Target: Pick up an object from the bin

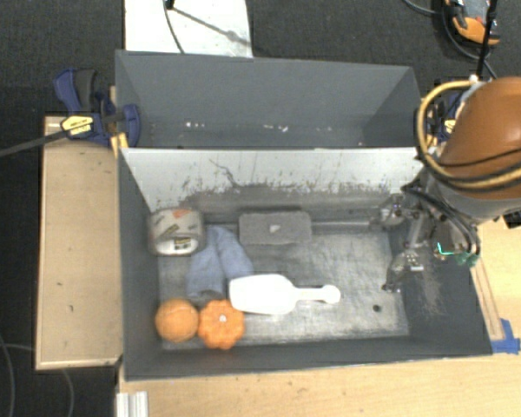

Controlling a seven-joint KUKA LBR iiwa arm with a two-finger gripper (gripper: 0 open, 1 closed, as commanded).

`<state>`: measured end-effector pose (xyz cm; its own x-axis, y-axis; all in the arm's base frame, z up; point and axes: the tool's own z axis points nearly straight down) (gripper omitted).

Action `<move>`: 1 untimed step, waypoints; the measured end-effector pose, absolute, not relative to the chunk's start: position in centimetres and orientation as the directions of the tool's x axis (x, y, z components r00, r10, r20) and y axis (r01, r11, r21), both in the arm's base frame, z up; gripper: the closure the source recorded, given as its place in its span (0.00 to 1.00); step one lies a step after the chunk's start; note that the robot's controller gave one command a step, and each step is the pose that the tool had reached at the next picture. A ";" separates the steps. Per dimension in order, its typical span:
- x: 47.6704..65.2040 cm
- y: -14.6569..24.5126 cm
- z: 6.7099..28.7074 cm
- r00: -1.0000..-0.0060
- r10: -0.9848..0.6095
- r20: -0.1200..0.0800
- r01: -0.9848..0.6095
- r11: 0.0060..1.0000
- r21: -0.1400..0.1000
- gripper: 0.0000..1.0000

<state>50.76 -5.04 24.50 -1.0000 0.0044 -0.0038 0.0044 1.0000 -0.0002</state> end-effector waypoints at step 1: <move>50.4 -3.3 19.5 -1.000 -0.005 -0.010 -0.005 1.000 -0.001 0.00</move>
Offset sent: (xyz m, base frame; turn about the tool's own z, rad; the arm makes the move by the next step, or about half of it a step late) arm -0.0151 0.0704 -0.1203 0.0754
